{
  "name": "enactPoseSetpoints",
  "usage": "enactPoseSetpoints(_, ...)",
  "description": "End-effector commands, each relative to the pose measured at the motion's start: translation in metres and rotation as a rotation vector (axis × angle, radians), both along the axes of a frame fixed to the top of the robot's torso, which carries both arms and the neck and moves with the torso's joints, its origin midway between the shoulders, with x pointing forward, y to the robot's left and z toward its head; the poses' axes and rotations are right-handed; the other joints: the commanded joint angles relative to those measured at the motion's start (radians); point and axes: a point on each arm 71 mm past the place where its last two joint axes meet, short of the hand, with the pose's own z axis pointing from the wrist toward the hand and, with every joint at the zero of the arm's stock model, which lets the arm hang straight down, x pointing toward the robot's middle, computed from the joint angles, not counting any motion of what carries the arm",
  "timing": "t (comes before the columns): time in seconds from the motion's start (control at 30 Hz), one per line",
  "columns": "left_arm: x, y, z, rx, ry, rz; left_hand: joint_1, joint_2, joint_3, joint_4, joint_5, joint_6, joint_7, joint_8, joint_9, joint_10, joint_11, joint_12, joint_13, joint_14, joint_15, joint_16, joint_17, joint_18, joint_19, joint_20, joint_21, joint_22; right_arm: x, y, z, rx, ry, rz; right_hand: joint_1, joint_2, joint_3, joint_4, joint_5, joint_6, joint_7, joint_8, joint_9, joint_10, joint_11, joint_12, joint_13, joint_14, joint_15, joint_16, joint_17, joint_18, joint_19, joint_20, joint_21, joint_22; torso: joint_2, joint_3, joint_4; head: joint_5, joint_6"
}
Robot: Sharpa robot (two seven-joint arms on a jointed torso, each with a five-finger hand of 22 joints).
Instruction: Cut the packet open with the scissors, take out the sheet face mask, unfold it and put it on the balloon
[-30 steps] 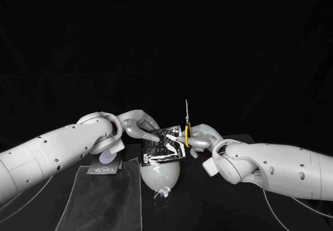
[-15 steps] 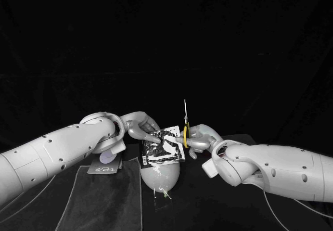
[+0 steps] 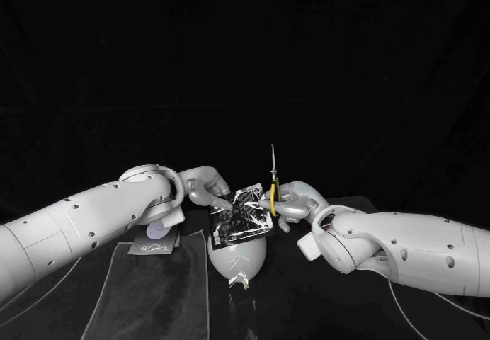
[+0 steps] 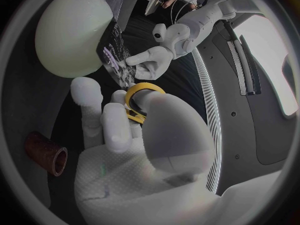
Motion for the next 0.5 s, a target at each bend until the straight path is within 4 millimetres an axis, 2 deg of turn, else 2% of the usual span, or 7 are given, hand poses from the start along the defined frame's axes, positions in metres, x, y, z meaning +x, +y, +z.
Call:
enactPoseSetpoints(0.03, -0.0003, 0.0013, 0.0018, -0.061, 0.042, -0.01, 0.002, 0.015, 0.029, -0.009, -0.003, 0.017, -0.006, 0.016, 0.015, 0.04, -0.013, -0.002, -0.007, 0.025, -0.012, 0.016, 0.019, 0.001, 0.008, -0.017, 0.035, 0.022, 0.0016, -0.0013, 0.0031, -0.006, -0.035, 0.003, 0.001, 0.011, 0.007, -0.003, 0.005, 0.058, -0.063, 0.004, 0.002, 0.452, -0.147, 0.634, 0.119, 0.009, -0.007, -0.004, 0.0, 0.02, 0.002, -0.003, 0.002, 0.0, -0.001, -0.0002, 0.0003, -0.001, -0.001)
enactPoseSetpoints(0.2, 0.002, 0.0059, 0.0061, -0.166, 0.057, 0.03, -0.008, 0.018, 0.051, -0.011, -0.004, 0.018, -0.01, 0.02, 0.023, 0.059, -0.017, -0.007, -0.012, 0.033, -0.017, 0.025, 0.033, -0.002, 0.004, -0.024, 0.059, 0.038, 0.0029, -0.0026, 0.0021, 0.003, -0.023, -0.002, -0.006, 0.013, 0.013, -0.001, 0.005, 0.055, -0.062, 0.004, 0.005, 0.452, -0.146, 0.632, 0.118, 0.009, -0.006, -0.004, 0.0, 0.023, -0.005, -0.003, -0.022, -0.015, -0.001, -0.0004, 0.0002, -0.002, 0.0)
enactPoseSetpoints(0.33, 0.003, 0.0088, 0.0079, -0.226, 0.079, 0.053, -0.025, 0.007, 0.088, -0.018, -0.004, 0.015, -0.012, 0.025, 0.037, 0.073, -0.02, -0.02, -0.018, 0.031, -0.019, 0.03, 0.052, -0.006, -0.015, -0.031, 0.092, 0.062, 0.0039, -0.0034, 0.0014, 0.023, -0.013, -0.008, -0.02, 0.014, 0.034, -0.003, 0.006, 0.037, -0.055, -0.006, 0.008, 0.431, -0.139, 0.57, 0.074, 0.006, -0.002, -0.007, -0.005, 0.043, -0.05, 0.001, -0.156, -0.103, -0.001, -0.0007, 0.0008, -0.003, 0.002)
enactPoseSetpoints(0.4, 0.0028, 0.0092, 0.0083, -0.245, 0.091, 0.057, -0.033, 0.001, 0.108, -0.022, -0.005, 0.013, -0.011, 0.027, 0.044, 0.077, -0.019, -0.026, -0.019, 0.029, -0.019, 0.031, 0.06, -0.008, -0.026, -0.033, 0.107, 0.073, 0.0045, -0.0035, 0.0012, 0.03, -0.009, -0.006, -0.033, -0.002, 0.031, -0.002, 0.005, 0.015, -0.049, -0.023, 0.003, 0.382, -0.128, 0.429, -0.025, 0.005, 0.002, -0.009, -0.007, 0.063, -0.108, 0.007, -0.306, -0.202, 0.0, -0.0008, 0.0008, -0.003, 0.003)
enactPoseSetpoints(0.43, 0.0026, 0.0091, 0.0084, -0.251, 0.097, 0.057, -0.035, 0.0, 0.111, -0.023, -0.003, 0.012, -0.011, 0.027, 0.045, 0.077, -0.019, -0.027, -0.019, 0.028, -0.019, 0.031, 0.061, -0.009, -0.028, -0.033, 0.109, 0.075, 0.0047, -0.0034, 0.0011, 0.033, -0.008, -0.003, -0.05, -0.039, 0.013, -0.006, 0.002, 0.006, -0.041, -0.036, 0.002, 0.258, -0.123, 0.13, -0.225, -0.003, 0.011, -0.018, -0.02, 0.06, -0.164, 0.019, -0.356, -0.228, 0.0, -0.0012, 0.001, -0.003, 0.003)
enactPoseSetpoints(0.47, 0.0022, 0.0089, 0.0085, -0.257, 0.102, 0.056, -0.051, -0.016, 0.14, -0.029, -0.004, 0.008, -0.01, 0.029, 0.056, 0.081, -0.019, -0.036, -0.02, 0.025, -0.018, 0.032, 0.073, -0.012, -0.046, -0.035, 0.13, 0.091, 0.0048, -0.0031, 0.001, 0.035, -0.007, 0.001, -0.054, -0.044, 0.008, -0.005, 0.008, 0.002, -0.039, -0.042, 0.0, 0.226, -0.119, 0.043, -0.285, -0.008, 0.014, -0.024, -0.029, 0.06, -0.176, 0.024, -0.37, -0.238, 0.0, -0.0014, 0.0011, -0.003, 0.003)
enactPoseSetpoints(0.5, 0.0018, 0.0085, 0.0085, -0.261, 0.109, 0.054, -0.052, -0.014, 0.147, -0.031, -0.002, 0.008, -0.011, 0.03, 0.057, 0.083, -0.019, -0.037, -0.02, 0.024, -0.018, 0.032, 0.074, -0.012, -0.047, -0.035, 0.134, 0.093, 0.0049, -0.0026, 0.0009, 0.038, -0.005, 0.006, -0.056, -0.046, 0.006, -0.004, 0.011, 0.0, -0.037, -0.045, -0.001, 0.21, -0.117, -0.002, -0.316, -0.01, 0.015, -0.027, -0.033, 0.06, -0.183, 0.026, -0.378, -0.242, 0.0, -0.0013, 0.0009, -0.003, 0.002)
